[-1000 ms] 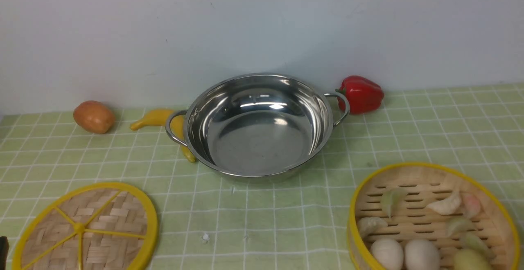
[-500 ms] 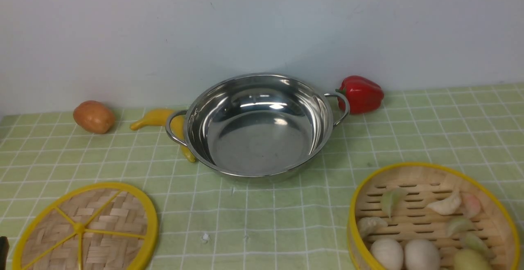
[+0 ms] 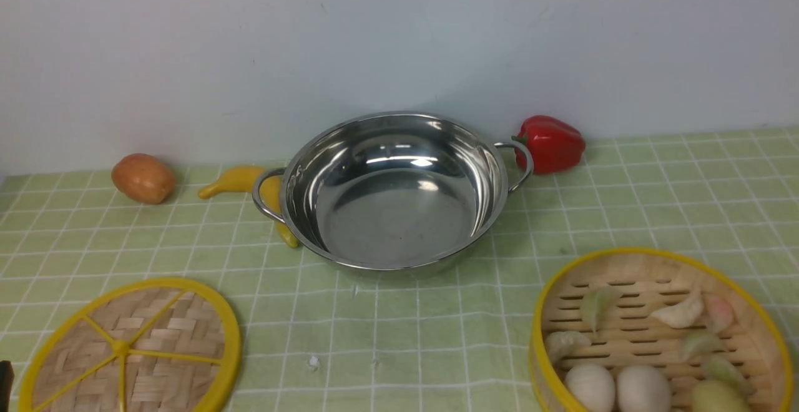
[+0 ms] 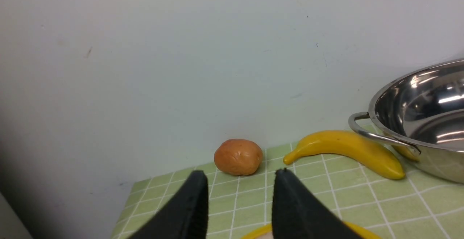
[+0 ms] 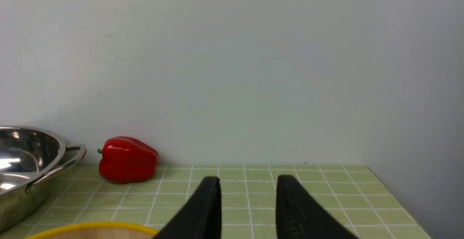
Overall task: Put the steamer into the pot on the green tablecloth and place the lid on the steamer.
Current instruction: 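Place the bamboo steamer basket of food into the steel pot with the right gripper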
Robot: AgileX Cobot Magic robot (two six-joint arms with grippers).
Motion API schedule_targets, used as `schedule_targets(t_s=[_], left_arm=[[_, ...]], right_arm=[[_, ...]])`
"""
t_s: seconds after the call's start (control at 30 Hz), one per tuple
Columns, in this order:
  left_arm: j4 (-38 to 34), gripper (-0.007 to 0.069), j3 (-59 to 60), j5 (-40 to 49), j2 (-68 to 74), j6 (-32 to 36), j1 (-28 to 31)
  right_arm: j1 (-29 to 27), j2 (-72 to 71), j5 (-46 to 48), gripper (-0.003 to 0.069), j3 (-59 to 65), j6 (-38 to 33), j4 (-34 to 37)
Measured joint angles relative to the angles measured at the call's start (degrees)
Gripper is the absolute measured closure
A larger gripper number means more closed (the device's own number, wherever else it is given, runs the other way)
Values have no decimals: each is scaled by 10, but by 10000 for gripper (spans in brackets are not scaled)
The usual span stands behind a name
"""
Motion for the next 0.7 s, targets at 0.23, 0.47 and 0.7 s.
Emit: schedule_targets(t_s=[0.23,0.47,0.7], left_arm=[[0,382,0,0,0,0,0],[0,382,0,0,0,0,0],[0,382,0,0,0,0,0]], right_arm=[[0,-1,-45,419,-33,37,35],[0,60,140,419,-218,47,42],[0,125,244,419,-331,31,60]])
